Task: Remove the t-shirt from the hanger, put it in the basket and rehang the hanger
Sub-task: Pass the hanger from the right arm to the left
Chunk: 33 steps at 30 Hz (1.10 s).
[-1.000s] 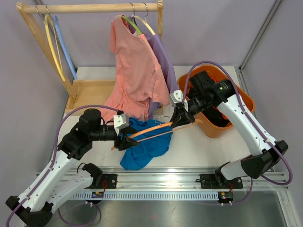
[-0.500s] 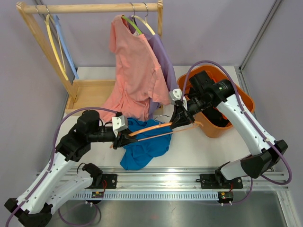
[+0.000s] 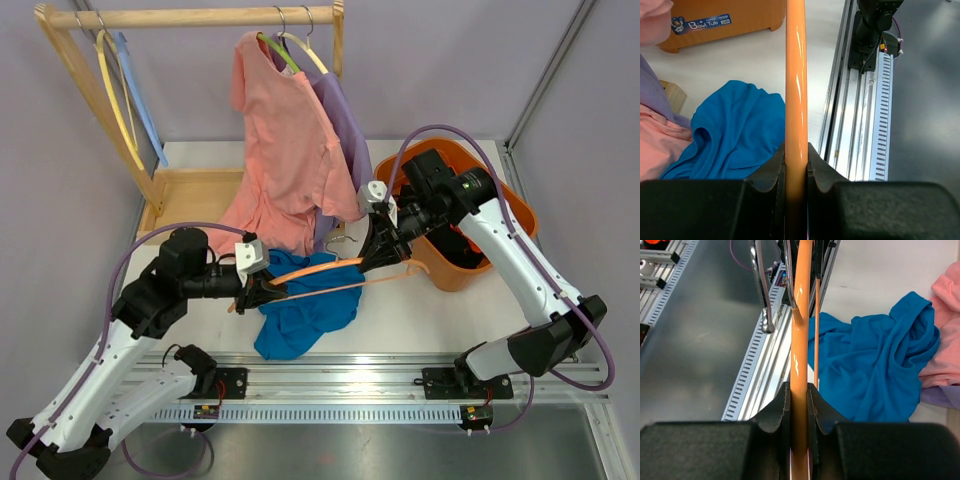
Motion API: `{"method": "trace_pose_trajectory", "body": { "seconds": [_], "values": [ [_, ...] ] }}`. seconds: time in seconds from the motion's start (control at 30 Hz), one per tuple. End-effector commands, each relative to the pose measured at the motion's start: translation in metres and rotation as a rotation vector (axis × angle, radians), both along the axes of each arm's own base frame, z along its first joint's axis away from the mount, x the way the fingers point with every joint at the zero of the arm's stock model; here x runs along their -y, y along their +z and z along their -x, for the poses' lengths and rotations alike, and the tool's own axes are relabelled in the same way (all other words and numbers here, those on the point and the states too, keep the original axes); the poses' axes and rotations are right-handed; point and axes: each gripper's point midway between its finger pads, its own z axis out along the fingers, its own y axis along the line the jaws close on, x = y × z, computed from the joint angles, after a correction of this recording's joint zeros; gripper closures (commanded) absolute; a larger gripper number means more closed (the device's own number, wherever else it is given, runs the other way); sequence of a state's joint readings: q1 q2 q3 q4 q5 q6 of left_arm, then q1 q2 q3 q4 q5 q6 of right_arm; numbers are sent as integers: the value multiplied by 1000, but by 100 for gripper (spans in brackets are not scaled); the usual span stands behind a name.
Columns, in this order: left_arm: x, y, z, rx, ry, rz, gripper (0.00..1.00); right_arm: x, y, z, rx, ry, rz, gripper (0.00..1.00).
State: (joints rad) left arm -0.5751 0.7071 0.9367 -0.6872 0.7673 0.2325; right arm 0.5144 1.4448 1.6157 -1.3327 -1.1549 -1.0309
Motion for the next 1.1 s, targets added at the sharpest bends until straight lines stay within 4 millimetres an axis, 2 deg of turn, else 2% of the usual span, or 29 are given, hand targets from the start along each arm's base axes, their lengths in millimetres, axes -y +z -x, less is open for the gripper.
{"method": "trace_pose_trajectory", "body": {
  "seconds": [0.0,0.07,0.17,0.23,0.3,0.33,0.37,0.47,0.5,0.57,0.6,0.7,0.73,0.77,0.8,0.83,0.9,0.93,1.03,1.07],
  "values": [
    [-3,26,-5,88,34,35,84,10,9,18,-150,-15,5,100],
    [-4,27,-4,87,34,41,86,12,10,16,-144,-24,4,100],
    [-4,29,-5,88,43,37,99,14,8,15,-151,-31,6,100],
    [-5,31,-7,79,60,38,100,13,9,15,-152,-33,3,100],
    [-4,39,-7,81,64,49,100,13,10,15,-155,-35,-2,95],
    [-4,41,-7,76,66,53,100,13,11,15,-155,-41,-3,91],
    [-5,46,-7,85,68,60,100,12,12,14,-152,-42,-5,81],
    [-6,52,-2,88,60,67,100,13,18,11,-140,-55,-13,68],
    [-7,54,0,85,57,66,100,13,20,10,-133,-60,-16,56],
    [-8,54,3,78,54,62,100,14,27,6,-119,-77,-28,49],
    [-10,53,5,70,55,56,100,16,29,2,-114,-91,-33,41],
    [-13,52,9,50,65,47,100,22,40,-9,-87,-132,-54,31],
    [-15,53,9,49,74,43,100,24,51,-14,-64,-146,-76,25],
    [-16,52,9,45,81,37,100,26,59,-19,-48,-162,-93,22],
    [-18,48,11,27,89,21,100,34,66,-32,-38,-211,-109,21],
    [-20,49,11,29,98,16,100,36,87,-37,9,-227,-145,19],
    [-25,48,15,18,105,0,100,44,104,-51,56,-271,-172,18],
    [-26,50,15,23,115,-1,100,52,122,-60,115,-311,-196,17],
    [-32,71,18,68,137,31,100,64,141,-79,198,-391,-214,17],
    [-34,86,20,103,147,59,100,72,144,-88,213,-436,-215,17]
  ]
}}
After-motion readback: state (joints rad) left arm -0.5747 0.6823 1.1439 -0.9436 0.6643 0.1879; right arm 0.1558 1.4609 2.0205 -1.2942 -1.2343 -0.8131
